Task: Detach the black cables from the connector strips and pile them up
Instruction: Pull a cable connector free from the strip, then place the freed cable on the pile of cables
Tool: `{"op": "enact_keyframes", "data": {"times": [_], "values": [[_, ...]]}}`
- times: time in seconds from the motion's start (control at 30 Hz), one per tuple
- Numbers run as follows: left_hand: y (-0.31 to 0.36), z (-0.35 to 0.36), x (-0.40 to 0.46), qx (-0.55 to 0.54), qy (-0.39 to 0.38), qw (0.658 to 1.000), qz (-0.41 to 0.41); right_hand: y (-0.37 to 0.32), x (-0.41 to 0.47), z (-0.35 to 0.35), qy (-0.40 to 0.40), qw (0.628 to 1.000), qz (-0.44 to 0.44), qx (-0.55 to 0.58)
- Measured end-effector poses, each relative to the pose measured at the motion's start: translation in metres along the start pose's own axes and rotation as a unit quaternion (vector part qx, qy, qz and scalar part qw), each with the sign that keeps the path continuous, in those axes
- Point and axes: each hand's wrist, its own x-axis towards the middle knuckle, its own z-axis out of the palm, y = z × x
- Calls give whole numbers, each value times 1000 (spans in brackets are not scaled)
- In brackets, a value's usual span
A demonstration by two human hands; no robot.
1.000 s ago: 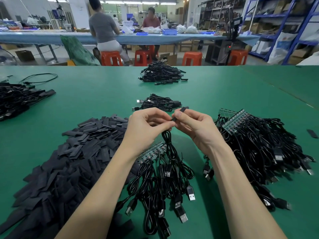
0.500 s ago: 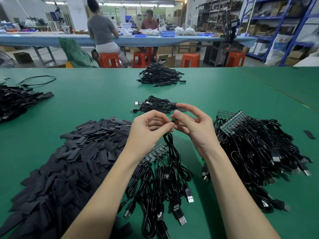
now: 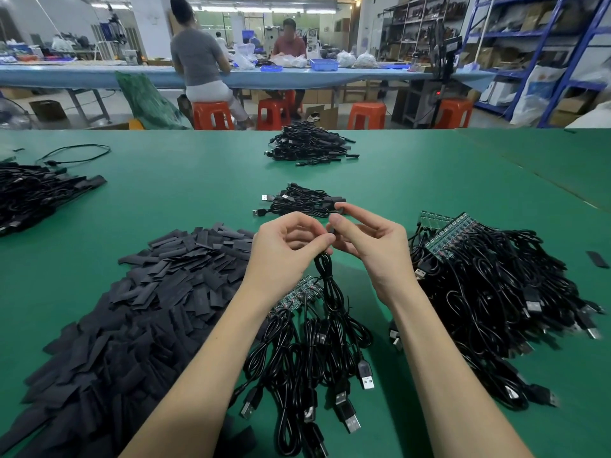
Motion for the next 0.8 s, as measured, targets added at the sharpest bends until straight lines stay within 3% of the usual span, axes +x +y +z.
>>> {"op": "enact_keyframes", "data": {"times": [0.13, 0.27, 0.43, 0.57, 0.7, 0.8], "values": [[-1, 5, 0, -1, -6, 997, -82, 0, 1, 3, 47, 999, -13, 5], [-4, 12, -4, 1, -65, 984, -165, -6, 6, -3, 128, 991, -18, 31], [1, 19, 4, 17, -29, 993, -110, -15, 10, -7, 156, 986, -1, 54], [4, 10, 37, 123, -2, 992, -15, -21, 14, -12, 156, 987, 38, -9], [-6, -3, 85, 330, -20, 942, 52, -20, 14, -14, 133, 989, 56, -41], [-29, -11, 113, 498, -93, 861, 43, -18, 15, -14, 111, 989, 78, -67]]}}
